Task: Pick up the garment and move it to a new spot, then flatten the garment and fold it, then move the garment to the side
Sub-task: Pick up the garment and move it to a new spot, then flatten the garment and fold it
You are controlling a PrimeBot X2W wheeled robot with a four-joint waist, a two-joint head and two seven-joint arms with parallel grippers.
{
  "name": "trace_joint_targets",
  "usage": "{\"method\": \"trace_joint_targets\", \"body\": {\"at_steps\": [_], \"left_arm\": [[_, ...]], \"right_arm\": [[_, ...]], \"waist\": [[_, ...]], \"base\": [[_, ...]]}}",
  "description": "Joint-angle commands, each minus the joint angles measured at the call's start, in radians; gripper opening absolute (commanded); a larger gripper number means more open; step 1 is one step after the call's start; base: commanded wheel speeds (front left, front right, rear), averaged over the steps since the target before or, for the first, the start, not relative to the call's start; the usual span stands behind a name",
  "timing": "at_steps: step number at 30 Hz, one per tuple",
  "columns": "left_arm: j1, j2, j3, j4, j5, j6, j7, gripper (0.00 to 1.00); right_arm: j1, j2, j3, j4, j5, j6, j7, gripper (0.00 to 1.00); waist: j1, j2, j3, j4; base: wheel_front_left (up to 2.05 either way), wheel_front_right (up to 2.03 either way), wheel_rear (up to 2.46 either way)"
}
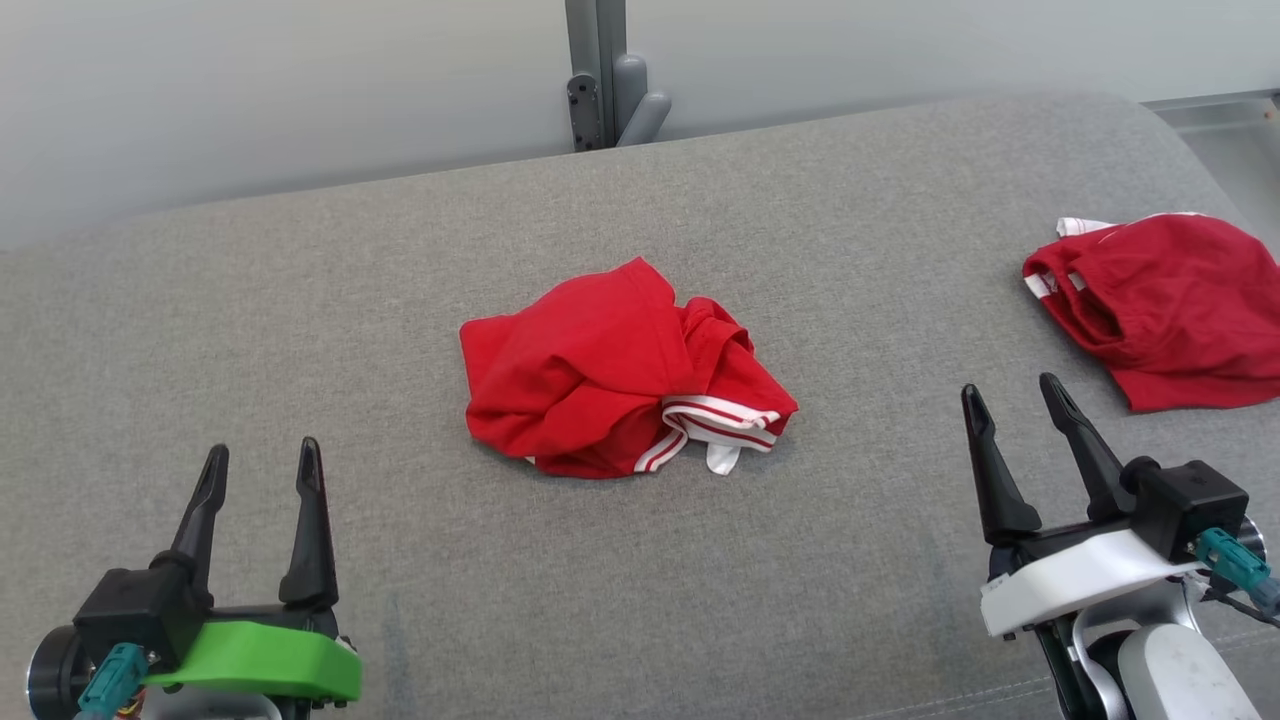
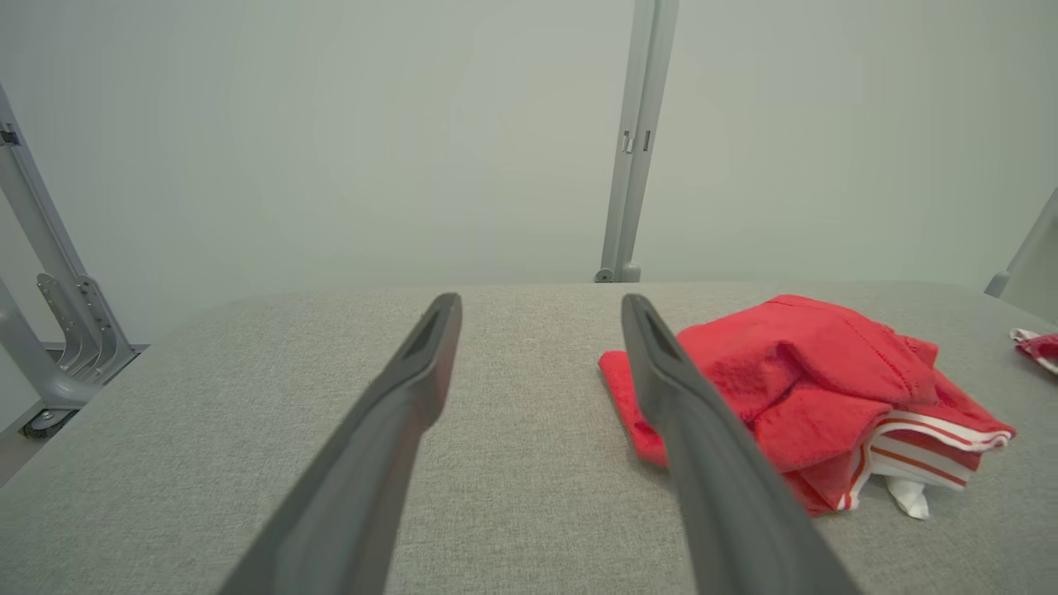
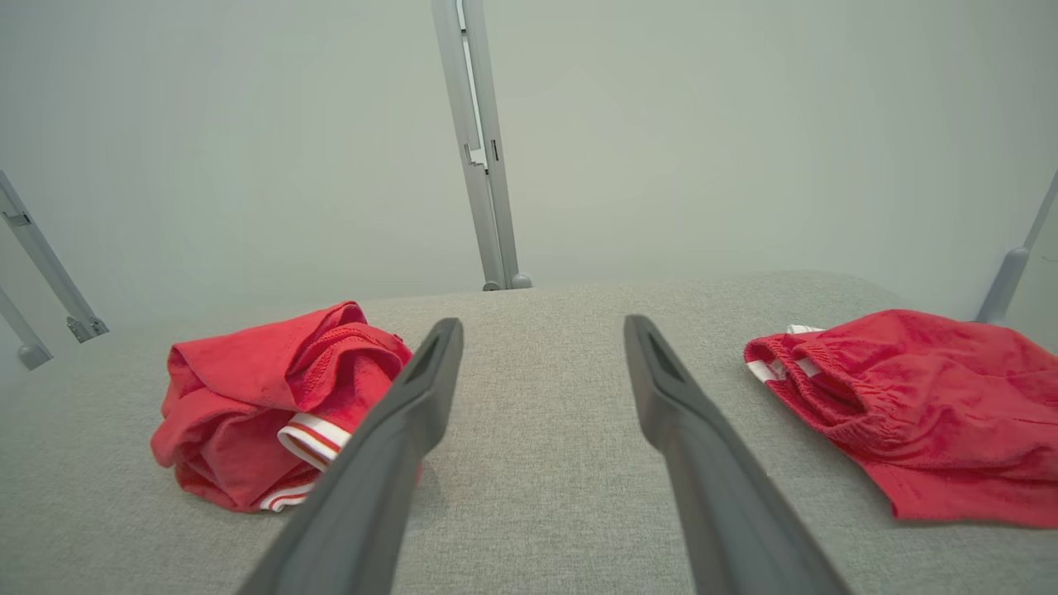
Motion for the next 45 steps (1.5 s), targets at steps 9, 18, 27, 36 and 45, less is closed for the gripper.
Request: {"method": "trace_joint_targets", "body": {"at_steps": [9,18,27,36,45], "left_arm": [[0.038,0.005,-0.011,-0.029,-0.002,0.018,0.03,1.0],[0.026,0.008,-0.017,-0.025,-0.006,0.023,0.032,1.0],[-0.004,0.009,-0.025,-0.033,-0.001,0.026,0.036,1.0],[-0.089,-0.014,-0.057,-0.013,0.006,0.008,0.017,1.0],[-0.164,-0.047,-0.085,0.041,0.0,-0.01,-0.03,1.0]], "right_arm": [[0.032,0.007,-0.013,-0.024,0.007,0.0,0.016,1.0],[0.034,0.01,-0.02,-0.03,0.009,0.0,0.018,1.0],[0.007,0.002,0.007,-0.015,0.01,0.0,0.027,1.0],[-0.126,-0.037,0.183,0.073,0.029,0.0,0.029,1.0],[-0.305,-0.085,0.344,0.238,0.08,0.0,0.032,1.0]], "waist": [[0.0,0.0,-0.021,-0.002],[0.0,0.0,-0.017,0.003],[0.0,0.0,0.006,0.013],[0.0,0.0,0.09,0.093],[0.0,0.0,0.152,0.193]], "base": [[0.0,0.0,0.0],[0.0,0.0,0.0],[0.0,0.0,0.0],[0.0,0.0,0.0],[0.0,0.0,0.0]]}}
